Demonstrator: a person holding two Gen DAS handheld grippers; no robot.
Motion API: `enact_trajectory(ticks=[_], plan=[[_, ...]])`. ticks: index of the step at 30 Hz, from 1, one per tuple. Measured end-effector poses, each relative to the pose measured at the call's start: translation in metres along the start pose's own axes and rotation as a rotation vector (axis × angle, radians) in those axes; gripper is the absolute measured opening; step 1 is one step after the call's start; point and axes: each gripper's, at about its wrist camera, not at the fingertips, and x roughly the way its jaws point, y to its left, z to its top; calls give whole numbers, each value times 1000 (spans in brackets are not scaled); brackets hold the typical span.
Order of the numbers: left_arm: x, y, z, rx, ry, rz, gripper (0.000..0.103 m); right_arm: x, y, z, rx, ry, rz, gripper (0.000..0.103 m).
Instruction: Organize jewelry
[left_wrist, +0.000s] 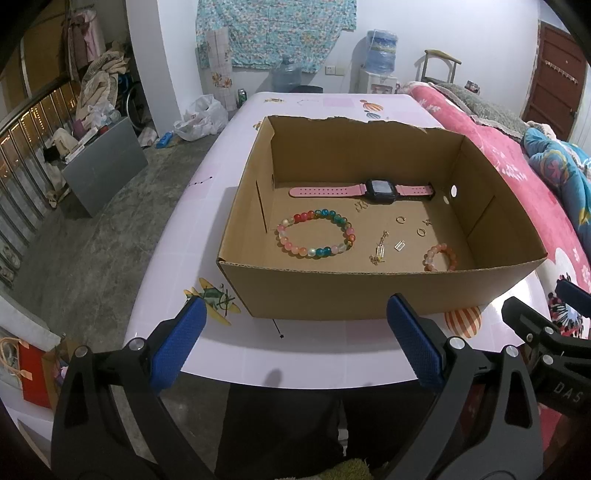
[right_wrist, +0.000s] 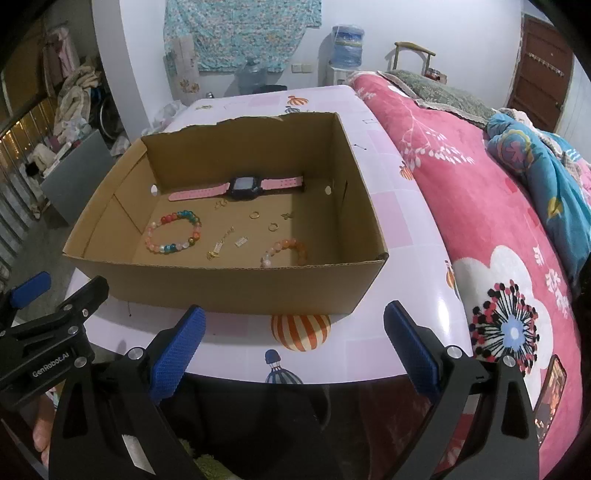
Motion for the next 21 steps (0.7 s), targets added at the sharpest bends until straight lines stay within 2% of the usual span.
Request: enact_trajectory(ticks=[21], plan=[[-1, -1, 0, -1, 1, -1, 95, -2, 1, 1, 3, 2, 5, 94]])
